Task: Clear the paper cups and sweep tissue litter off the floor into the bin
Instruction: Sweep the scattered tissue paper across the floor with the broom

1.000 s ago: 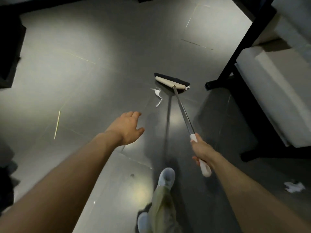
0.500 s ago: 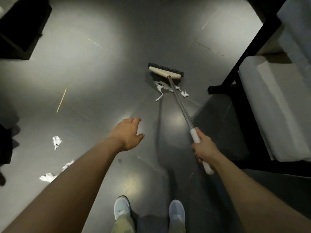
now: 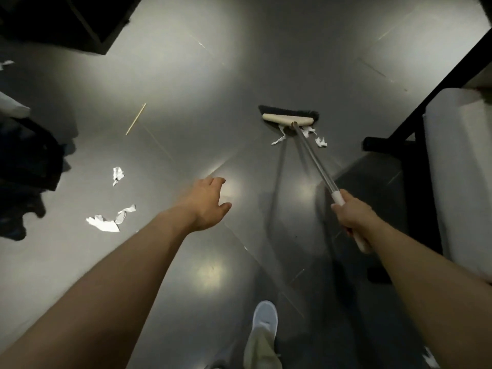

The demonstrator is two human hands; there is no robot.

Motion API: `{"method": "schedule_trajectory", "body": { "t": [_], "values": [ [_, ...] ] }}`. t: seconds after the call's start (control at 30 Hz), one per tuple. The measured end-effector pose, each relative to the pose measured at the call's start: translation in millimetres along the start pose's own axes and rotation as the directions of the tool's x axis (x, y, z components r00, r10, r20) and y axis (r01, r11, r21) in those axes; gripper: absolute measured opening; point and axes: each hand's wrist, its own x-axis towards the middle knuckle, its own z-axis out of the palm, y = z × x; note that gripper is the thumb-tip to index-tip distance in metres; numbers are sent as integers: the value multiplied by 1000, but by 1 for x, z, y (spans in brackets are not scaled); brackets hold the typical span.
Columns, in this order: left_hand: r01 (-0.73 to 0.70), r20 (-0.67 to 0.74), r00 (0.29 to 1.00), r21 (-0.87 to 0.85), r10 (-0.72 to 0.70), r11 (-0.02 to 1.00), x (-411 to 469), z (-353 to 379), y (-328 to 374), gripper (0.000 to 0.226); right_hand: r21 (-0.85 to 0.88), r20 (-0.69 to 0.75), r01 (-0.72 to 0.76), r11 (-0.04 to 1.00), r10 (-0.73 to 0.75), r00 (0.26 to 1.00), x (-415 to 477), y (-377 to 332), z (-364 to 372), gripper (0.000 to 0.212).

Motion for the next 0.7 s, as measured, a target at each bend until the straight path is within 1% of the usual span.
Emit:
{"method": "schedule_trajectory", "body": {
  "t": [0.1,0.2,0.33,0.53,0.63,0.7],
  "values": [
    [-3,-7,1000,-8,2,1000,-25,19,6,62,16,30,-26,1000,26,999,-15,27,14,49],
    [1,-19,1000,-8,-2,1000,-57,44,20,62,88,53,-70,994,66,996,-40,61,31,59],
    [-5,-42,999,6,5,1000,-113,85,42,62,167,68,-67,984,57,996,-85,114,59,58],
    [-30,-57,998,-5,29,1000,-203,152,77,62,97,97,-21,995,12,995,-155,196,95,61],
    [4,4,1000,-24,-4,1000,-244,189,91,63,78,114,-4,997,-5,993,-204,227,106,62],
    [14,43,999,-23,-13,1000,-267,211,105,63,74,109,18,997,-26,994,-233,253,114,58]
  ]
}}
